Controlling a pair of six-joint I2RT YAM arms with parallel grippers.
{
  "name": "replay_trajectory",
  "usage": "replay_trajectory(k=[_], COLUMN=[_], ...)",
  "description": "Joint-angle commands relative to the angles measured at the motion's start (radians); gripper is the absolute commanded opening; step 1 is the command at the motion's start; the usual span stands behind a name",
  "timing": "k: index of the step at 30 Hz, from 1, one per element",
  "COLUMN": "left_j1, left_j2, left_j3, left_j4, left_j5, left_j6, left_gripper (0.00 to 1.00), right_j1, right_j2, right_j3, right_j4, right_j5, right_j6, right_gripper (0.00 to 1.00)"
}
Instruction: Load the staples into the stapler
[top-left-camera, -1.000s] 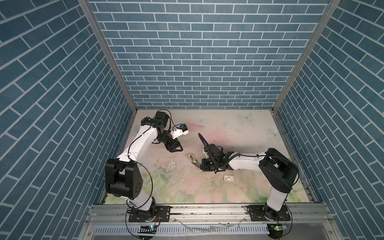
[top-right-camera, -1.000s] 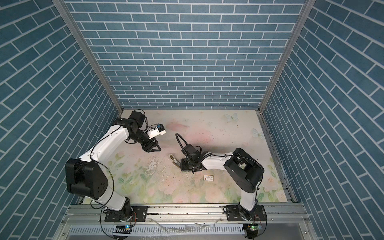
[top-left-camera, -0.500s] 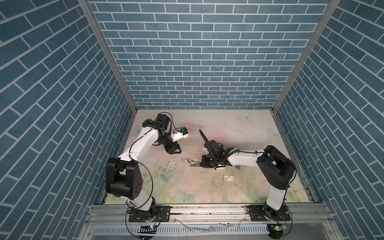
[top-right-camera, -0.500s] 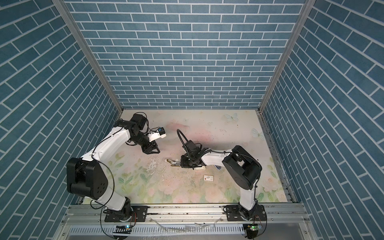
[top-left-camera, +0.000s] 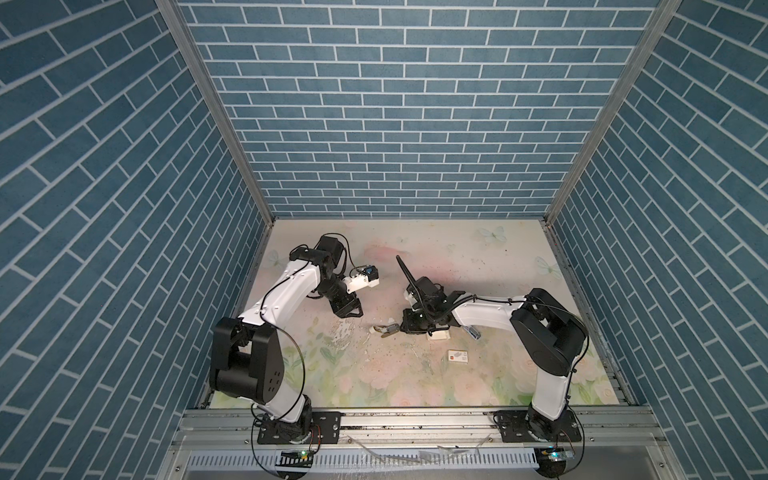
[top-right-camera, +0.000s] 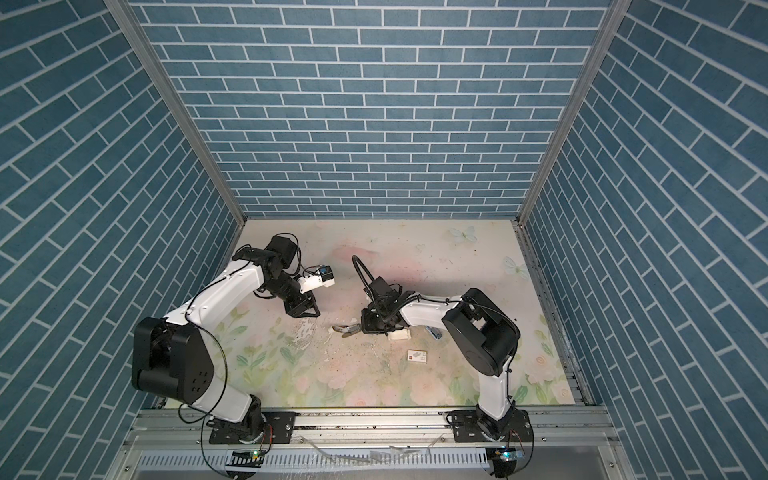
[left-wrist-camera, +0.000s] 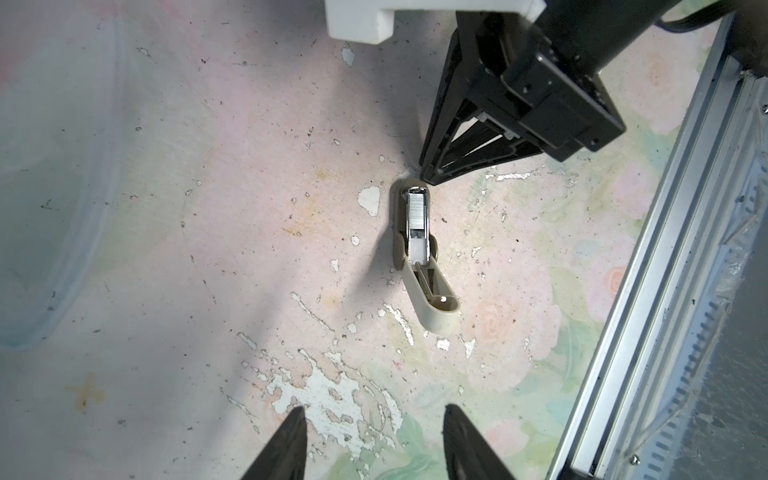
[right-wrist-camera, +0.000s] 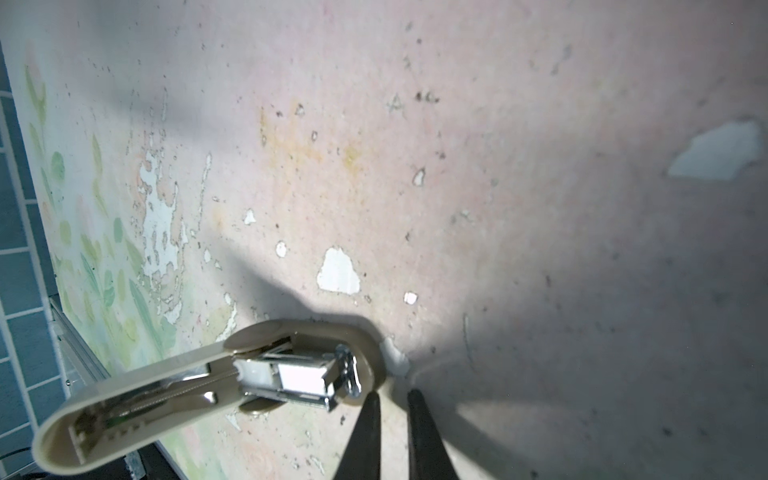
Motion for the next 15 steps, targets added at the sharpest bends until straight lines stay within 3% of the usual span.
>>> replay_trajectory(k=[1,8,15], left_j1=[0.003,0.011,-0.007], left_j2=[-0.065,-0.066,-0.054], left_j3=[-0.028,-0.065,-0.108], left_j4=[-0.034,-0.075,-0.039], left_j5=[-0.003,0.055,0.043], left_j6=[0.008,0.029,0.006], left_gripper=[0.55,0.52,0.51], right_j1=[-0.010,-0.036,-0.046], right_j2=[-0.027,-0.004,0.033], right_j3=[0.024,0.061,0.107], right_j4=[-0.041,-0.032,-0.070], right_j5=[-0.004,-0.052,-0.081], right_j6=[-0.031,-0.042,-0.078], right_gripper=[0.16,0.17,0.17])
